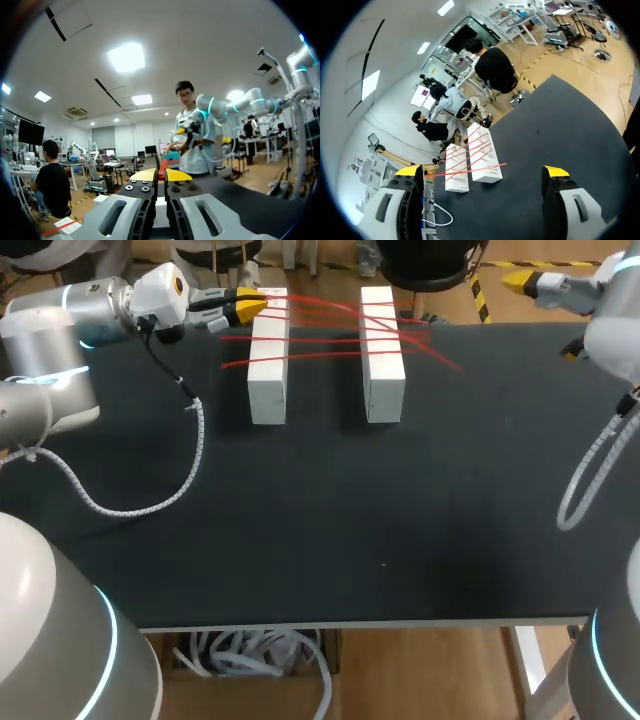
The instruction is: Grab the tape and strap the tape.
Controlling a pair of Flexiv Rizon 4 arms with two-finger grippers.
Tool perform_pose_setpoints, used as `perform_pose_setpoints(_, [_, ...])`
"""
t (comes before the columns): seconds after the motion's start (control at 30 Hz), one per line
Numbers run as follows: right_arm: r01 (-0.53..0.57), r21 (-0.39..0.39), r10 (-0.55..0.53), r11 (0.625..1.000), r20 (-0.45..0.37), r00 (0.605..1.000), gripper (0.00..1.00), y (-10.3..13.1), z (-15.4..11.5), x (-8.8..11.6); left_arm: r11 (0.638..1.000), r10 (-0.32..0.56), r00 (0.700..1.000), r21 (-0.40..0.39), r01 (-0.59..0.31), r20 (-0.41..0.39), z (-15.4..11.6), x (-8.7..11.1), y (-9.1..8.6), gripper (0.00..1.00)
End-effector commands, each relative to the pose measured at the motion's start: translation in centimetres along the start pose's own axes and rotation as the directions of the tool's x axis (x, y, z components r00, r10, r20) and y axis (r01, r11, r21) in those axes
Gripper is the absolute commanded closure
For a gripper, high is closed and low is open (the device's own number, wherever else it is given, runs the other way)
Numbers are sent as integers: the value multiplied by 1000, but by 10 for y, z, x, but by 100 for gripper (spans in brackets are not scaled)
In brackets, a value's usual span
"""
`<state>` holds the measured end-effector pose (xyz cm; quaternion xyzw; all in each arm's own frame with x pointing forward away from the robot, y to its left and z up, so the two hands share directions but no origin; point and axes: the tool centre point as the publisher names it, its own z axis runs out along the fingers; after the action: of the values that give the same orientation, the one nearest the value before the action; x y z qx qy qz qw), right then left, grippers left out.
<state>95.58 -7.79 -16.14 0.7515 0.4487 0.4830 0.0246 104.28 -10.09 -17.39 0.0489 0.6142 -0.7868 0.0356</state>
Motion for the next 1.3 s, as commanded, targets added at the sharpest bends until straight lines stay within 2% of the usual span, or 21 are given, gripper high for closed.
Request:
perform_pose_setpoints(0.03, [20,-198,-43,980,-109,993,0,-14,9,-8,1000,1,1000,5,-1,-4,0,-1,2,100])
perform_pose_setpoints(0.13, [36,-231,-63,972,-112,992,0,-20,13,-11,1000,1,1000,5,-1,-4,0,-1,2,100])
perform_pose_setpoints(0.17, [49,-253,-87,966,-138,987,0,-22,15,-12,1000,1,1000,5,-1,-4,0,-1,2,100])
perform_pose_setpoints(0.37, [95,-331,-160,939,-174,972,0,-31,24,-20,1000,1,1000,5,-1,-4,0,-1,2,100])
perform_pose_setpoints(0.7, [112,-449,-220,886,-197,955,0,-40,36,-17,1000,1,1000,5,-1,-4,0,-1,2,100])
perform_pose_setpoints(1.0, [118,-528,-247,841,-181,952,0,-42,47,-4,1000,1,1000,5,-1,-4,0,-1,2,100])
perform_pose_setpoints(1.1, [130,-550,-265,825,-174,948,0,-47,49,1,1000,1,1000,5,-1,-4,0,-1,2,100])
perform_pose_setpoints(1.3, [113,-568,-229,815,-136,964,0,-63,55,5,1000,1,1000,5,-1,-4,0,-1,2,100])
